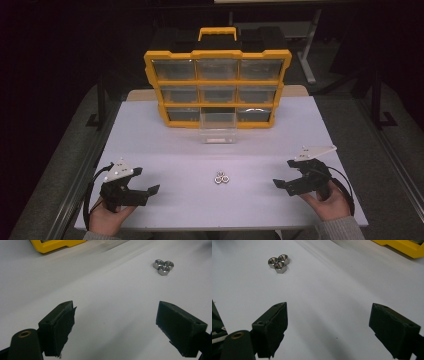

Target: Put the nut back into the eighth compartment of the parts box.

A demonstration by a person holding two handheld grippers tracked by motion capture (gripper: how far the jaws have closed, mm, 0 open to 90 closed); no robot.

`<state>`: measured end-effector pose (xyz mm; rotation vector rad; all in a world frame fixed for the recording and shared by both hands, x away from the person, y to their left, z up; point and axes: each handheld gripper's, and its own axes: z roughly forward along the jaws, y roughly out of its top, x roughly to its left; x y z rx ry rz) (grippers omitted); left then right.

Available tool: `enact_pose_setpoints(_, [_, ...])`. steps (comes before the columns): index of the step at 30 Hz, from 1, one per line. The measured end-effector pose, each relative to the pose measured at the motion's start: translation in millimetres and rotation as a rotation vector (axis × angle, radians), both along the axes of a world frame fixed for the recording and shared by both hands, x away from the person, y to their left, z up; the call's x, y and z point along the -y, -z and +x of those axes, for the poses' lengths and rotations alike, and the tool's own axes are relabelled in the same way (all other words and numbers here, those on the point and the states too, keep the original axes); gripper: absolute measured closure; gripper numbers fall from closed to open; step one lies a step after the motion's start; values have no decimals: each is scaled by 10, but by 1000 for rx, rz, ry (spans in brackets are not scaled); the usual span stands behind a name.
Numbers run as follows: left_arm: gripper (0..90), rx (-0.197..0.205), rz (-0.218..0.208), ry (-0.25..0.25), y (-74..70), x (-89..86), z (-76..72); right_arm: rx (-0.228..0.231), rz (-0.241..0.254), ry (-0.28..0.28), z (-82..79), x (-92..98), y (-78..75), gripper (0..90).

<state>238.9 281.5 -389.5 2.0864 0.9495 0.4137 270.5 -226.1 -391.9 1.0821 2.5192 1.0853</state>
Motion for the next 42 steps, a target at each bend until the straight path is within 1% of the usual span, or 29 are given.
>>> enact_pose_setpoints(2, [148, 1, 3, 3, 2, 0, 3, -1, -2, -2, 1, -3, -4, 145])
enact_pose_setpoints(3, [148, -6, -4, -2, 6, 5, -1, -1, -1, -1, 0, -7, -5, 144])
enact_pose_setpoints(5, [148, -7, -4, -3, 9, 7, 0, -8, -1, -2, 6, -18, -1, 145])
enact_pose_setpoints(8, [148, -8, -4, -4, 11, 10, 0, -4, -4, -8, 13, -26, 2, 145])
enact_pose_setpoints(12, [148, -8, 3, -1, 11, 12, 0, -7, -4, -8, 16, -35, -4, 148])
enact_pose_setpoints(14, [149, 0, 14, 11, 12, 7, 10, 2, -5, -18, 24, -35, -4, 150])
enact_pose_setpoints(17, [149, -8, 14, 7, 18, 14, 8, -5, -5, -14, 34, -45, -8, 149])
enact_pose_setpoints(20, [150, -7, 15, 9, 20, 17, 9, -12, -7, -11, 41, -52, -9, 150])
enact_pose_setpoints(22, [150, -6, 19, 9, 19, 18, 9, -15, -6, -14, 50, -66, -8, 150])
enact_pose_setpoints(27, [151, -10, 11, 3, 29, 25, 9, -15, -14, -30, 75, -98, -12, 154])
enact_pose_setpoints(28, [151, -6, 22, 9, 26, 21, 14, -19, -16, -28, 81, -106, -16, 154])
enact_pose_setpoints(30, [151, -7, 18, 6, 30, 29, 13, -23, -13, -34, 99, -123, -20, 154])
enact_pose_setpoints(31, [151, -7, 24, 11, 30, 28, 16, -26, -11, -39, 105, -129, -22, 154])
enact_pose_setpoints(38, [150, -6, 24, 8, 28, 25, 17, -30, -12, -51, 162, -169, -84, 146])
enact_pose_setpoints(39, [150, -6, 21, 6, 26, 27, 15, -33, -6, -57, 181, -180, -106, 141])
enact_pose_setpoints(42, [151, -11, 15, 0, 27, 30, 9, -31, -11, -63, 204, -187, -131, 141])
